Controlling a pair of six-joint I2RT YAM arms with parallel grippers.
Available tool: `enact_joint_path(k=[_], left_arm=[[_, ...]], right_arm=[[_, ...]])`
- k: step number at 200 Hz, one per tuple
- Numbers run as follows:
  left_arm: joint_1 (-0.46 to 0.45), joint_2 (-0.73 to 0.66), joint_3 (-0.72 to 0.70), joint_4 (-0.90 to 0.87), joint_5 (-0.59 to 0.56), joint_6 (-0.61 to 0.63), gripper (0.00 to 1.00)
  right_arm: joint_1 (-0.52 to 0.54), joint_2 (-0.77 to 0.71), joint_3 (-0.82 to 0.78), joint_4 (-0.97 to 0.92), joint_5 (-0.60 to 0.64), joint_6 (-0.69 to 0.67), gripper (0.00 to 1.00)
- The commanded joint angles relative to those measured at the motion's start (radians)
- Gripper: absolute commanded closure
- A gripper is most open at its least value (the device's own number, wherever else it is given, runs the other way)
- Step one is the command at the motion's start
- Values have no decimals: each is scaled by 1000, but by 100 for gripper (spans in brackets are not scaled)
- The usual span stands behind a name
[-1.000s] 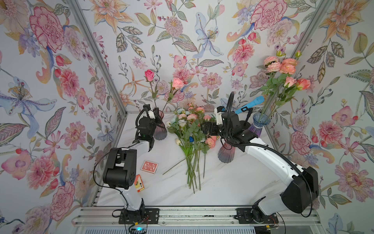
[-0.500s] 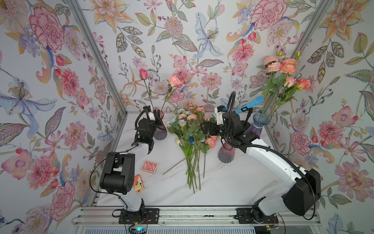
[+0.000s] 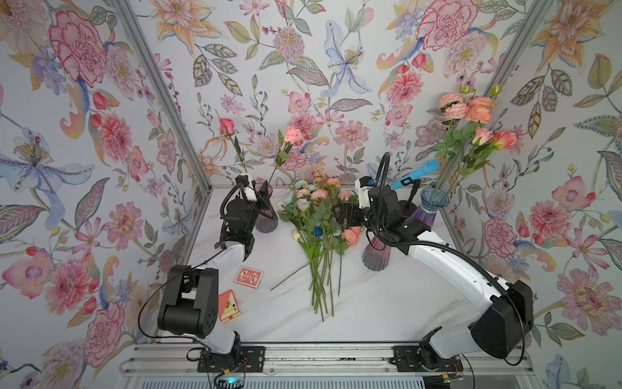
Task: Place the pink flowers into the vase
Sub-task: Place the flower in the vase, then pick up the flower at the center of the board.
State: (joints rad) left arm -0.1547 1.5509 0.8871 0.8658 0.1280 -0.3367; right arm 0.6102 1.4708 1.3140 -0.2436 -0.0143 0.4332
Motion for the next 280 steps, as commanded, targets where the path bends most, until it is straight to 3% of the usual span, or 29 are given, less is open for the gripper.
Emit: enact_joint_path(k=[1,84,137,175,209,228,257,280], left_arm=[[-14,-57,-15,-9,18,13,44],[-28,-146,-88,-64,45,15,0],[-53,-215,-138,-98,70,-33,0],[-144,-281,-143,-191,75,-6,0],[-208,-317,-136,-267,90,7,0],[-211,-336,-138,-302,64,-44,0],[-212,-365,-187,-265,26,-113,0],[-216,-381,-220,-230,31,-91,0]], right_arm=[[12,26,9,-10,7,-11,1],[30,163,107,-88,34,-36,1],[73,339,249,-195,110,-69,1],[76,440,307,-221,144,-57,1],[76,516,359,-257,156,-58,14],[77,540,364,-256,146,-58,23],[81,589,394,-257,115,-65,35],[79,635,423,-258,109,-65,40]])
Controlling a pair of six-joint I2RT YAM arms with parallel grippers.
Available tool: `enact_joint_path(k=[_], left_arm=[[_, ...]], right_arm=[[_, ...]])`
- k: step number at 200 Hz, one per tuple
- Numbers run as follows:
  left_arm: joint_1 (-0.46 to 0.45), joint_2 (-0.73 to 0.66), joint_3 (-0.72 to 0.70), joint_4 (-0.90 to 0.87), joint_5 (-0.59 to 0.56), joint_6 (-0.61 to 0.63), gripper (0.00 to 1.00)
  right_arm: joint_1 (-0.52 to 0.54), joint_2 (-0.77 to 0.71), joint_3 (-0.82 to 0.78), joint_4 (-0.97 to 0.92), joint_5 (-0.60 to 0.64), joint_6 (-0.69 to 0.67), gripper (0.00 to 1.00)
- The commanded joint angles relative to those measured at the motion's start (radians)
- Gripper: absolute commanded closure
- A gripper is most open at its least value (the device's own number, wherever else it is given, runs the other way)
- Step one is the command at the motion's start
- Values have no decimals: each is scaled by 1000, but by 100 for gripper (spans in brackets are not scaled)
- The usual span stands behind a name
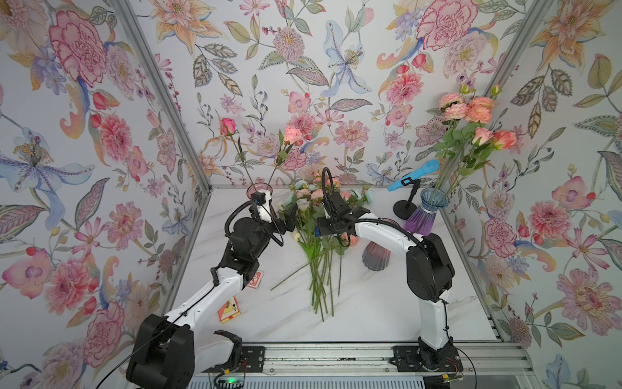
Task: Place the pink flowers into the vase
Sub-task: Pick up the flower at the center of the board.
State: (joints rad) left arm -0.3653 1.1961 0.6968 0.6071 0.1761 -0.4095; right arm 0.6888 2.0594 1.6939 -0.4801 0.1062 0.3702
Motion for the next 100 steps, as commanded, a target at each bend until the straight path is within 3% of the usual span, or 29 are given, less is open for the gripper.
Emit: enact_joint_path(k=[1,100], left_arm=[[-7,-26,-29,28,-18,-17,0],[-50,-35,-54,46,-6,74,0]], right_arm=[[0,49,44,-22,-12,-2,41],[-31,164,83,-21,-36,30,67]])
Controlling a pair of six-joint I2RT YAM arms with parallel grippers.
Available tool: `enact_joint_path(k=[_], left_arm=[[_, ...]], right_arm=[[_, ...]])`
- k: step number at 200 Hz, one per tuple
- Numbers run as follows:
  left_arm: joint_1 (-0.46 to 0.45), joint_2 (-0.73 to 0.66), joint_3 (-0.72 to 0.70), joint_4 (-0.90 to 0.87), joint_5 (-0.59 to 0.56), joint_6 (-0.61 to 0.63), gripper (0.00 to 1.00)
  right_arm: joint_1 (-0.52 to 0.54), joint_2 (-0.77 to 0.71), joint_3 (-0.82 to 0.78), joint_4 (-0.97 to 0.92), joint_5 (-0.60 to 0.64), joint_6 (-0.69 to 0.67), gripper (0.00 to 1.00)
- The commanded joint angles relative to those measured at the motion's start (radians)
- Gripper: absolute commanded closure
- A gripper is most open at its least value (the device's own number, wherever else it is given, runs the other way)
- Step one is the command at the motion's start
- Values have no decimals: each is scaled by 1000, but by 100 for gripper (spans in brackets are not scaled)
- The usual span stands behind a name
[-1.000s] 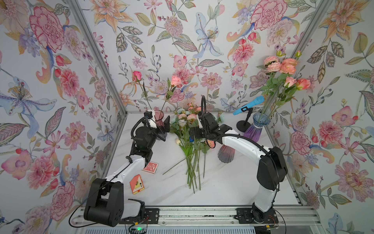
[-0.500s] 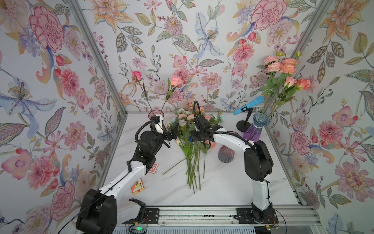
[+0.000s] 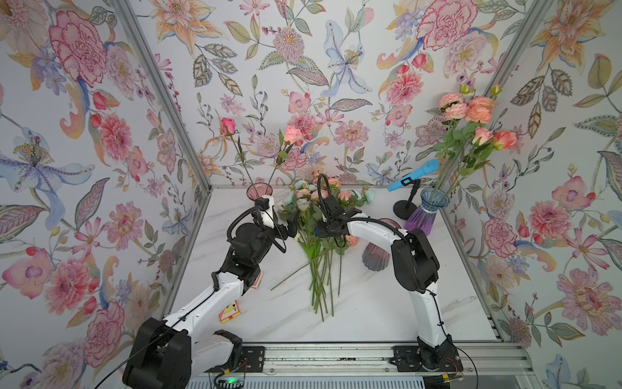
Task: Place the pink flowers into the vase
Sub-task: Pick up the flower at the center of the board.
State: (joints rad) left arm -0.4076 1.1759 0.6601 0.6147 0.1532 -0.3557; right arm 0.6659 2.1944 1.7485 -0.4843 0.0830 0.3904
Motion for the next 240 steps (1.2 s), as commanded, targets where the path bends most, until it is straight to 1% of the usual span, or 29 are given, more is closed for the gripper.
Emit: enact_joint_path(k=[1,21,43,59,68,87,91,106,176,221,240], left_arm=[[-8,-14,-17,39,17,19,0],[-8,-5,-20,57,40,4,0],[-8,7,-18,62,73,-3,0],[-8,17,-13,59,92,-8,0],[-9,24,-4,48,99,-7,0],[-9,50,43,-27,95,-5,0],[-8,56,52,-42,95,-2,0],[-8,74,74,-75,102,-1,0],[-8,95,93,-69,148,-49,0],[-6,152,141,-70,221,-107,0],[-7,176,163,-70,234,-122,0]], right_arm=[[-8,29,29,-17,-13,10,67],[-12,40,28,-17,-18,9,69],[-12,42,33,-17,-21,11,79],[-12,42,40,-17,-26,14,89],[-12,40,45,-16,-32,14,91],[-12,28,63,-17,-34,11,92],[-40,25,68,-16,-34,10,92],[-43,11,84,-17,-36,7,92],[-47,-75,123,-5,-25,-6,95],[-46,-124,143,3,-8,-12,95],[-44,-148,146,6,-10,-23,95]])
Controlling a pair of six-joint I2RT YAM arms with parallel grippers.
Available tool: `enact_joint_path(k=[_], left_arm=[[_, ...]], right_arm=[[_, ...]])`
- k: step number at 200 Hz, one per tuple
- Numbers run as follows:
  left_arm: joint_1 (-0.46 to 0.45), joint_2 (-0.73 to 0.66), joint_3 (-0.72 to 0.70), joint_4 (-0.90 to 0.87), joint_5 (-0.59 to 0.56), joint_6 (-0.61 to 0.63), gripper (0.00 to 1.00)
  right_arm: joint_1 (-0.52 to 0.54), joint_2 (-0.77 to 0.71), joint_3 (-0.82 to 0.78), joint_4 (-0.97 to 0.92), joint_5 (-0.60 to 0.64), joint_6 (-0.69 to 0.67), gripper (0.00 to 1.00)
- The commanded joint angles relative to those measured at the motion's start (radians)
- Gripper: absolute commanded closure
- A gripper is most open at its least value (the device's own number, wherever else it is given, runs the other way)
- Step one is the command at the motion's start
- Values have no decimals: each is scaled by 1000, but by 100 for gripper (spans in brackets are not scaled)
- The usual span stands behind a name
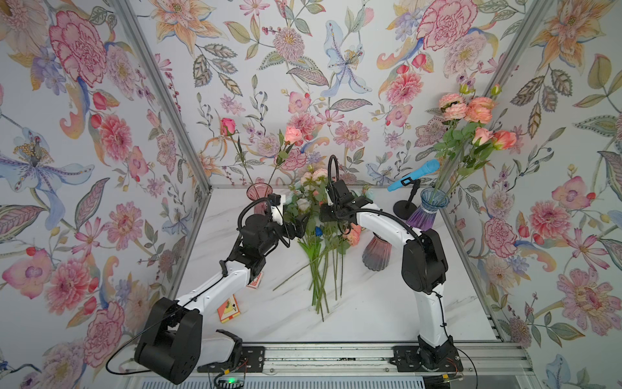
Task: Place the pink flowers into the vase
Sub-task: Pick up the flower at the center of the board, then place the flower in the vase.
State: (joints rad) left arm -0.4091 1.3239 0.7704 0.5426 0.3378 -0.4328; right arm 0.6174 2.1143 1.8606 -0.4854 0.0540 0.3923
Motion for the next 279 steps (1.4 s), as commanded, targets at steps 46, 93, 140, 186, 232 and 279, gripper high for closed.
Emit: enact_joint_path(k=[46,93,140,186,232,279], left_arm=[[-3,57,84,-9,43,-56,0],[1,84,104,-24,55,-72,0],[15,165,164,12,125,-137,2],[20,277,229,112,225,-261,12],[21,332,275,204,281,-341,20],[27,376,285,300,344,-439,27]], right_arm=[[2,-117,-27,8,17,-54,95],[-5,-233,-220,140,-77,-46,96],[-4,-356,-353,254,-157,-63,97],[0,-426,-429,313,-190,-83,98],[19,-456,-463,353,-192,-106,98],[23,-446,-453,366,-191,-107,97]])
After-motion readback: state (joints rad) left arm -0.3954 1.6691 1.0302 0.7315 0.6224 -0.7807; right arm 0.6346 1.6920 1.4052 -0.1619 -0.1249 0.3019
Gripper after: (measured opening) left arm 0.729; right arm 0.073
